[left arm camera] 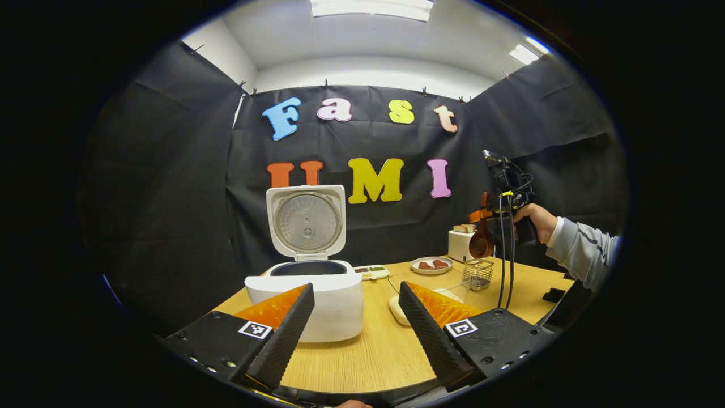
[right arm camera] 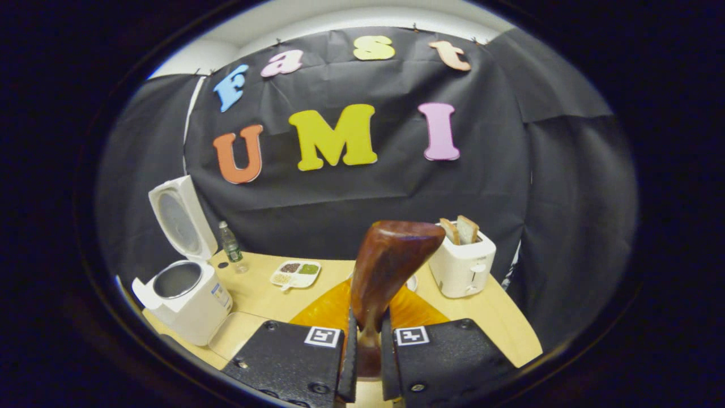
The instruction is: Close the left gripper, press the button to open the rice cooker; take a wooden spoon from the chopstick holder with the right hand, scoop a spoonful of rice and pour it into the rice cooker, then put the wooden spoon back into the chopstick holder.
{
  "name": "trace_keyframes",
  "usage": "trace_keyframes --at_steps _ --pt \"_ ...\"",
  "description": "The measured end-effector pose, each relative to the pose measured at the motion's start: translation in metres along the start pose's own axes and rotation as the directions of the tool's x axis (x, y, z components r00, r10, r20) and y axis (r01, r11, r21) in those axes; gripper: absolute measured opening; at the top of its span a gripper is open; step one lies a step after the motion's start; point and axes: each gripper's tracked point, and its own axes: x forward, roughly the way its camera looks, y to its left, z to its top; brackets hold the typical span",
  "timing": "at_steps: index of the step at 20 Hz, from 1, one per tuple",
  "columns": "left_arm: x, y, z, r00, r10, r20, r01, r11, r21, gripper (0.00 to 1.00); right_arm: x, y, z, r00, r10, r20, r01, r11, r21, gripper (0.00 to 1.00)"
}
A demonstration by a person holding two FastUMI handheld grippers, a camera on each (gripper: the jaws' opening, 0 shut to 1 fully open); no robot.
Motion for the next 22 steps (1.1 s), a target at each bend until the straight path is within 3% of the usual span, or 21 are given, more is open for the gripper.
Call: trace_keyframes --at_steps 5,10,16,19,22 --pt "-0.010 0.004 0.002 1.000 0.018 -0.016 -0.018 1.000 -0.014 0.95 -0.004 0.069 -0.007 0.998 0.044 0.037 -0.041 0.995 -0.086 0.22" --pt "-0.005 -0.001 0.022 1.000 0.000 0.002 0.000 0.999 -0.054 0.95 0.015 0.128 -0.049 0.996 0.092 -0.001 -0.092 0.991 -0.096 0.22" --pt "0.007 -0.007 0.042 0.998 0.048 0.034 -0.046 0.997 -0.063 0.95 0.042 0.142 -0.106 0.997 0.032 -0.069 -0.043 0.985 -0.165 0.23" --pt "0.008 -0.032 0.043 0.999 -0.014 0.038 0.016 0.998 -0.066 0.96 0.051 0.131 -0.119 0.996 -0.037 -0.078 0.022 0.981 -0.193 0.23" --pt "0.007 -0.024 0.042 0.999 -0.011 0.046 0.014 0.998 -0.069 0.95 0.058 0.113 -0.137 0.990 -0.098 -0.104 0.078 0.979 -0.188 0.22"
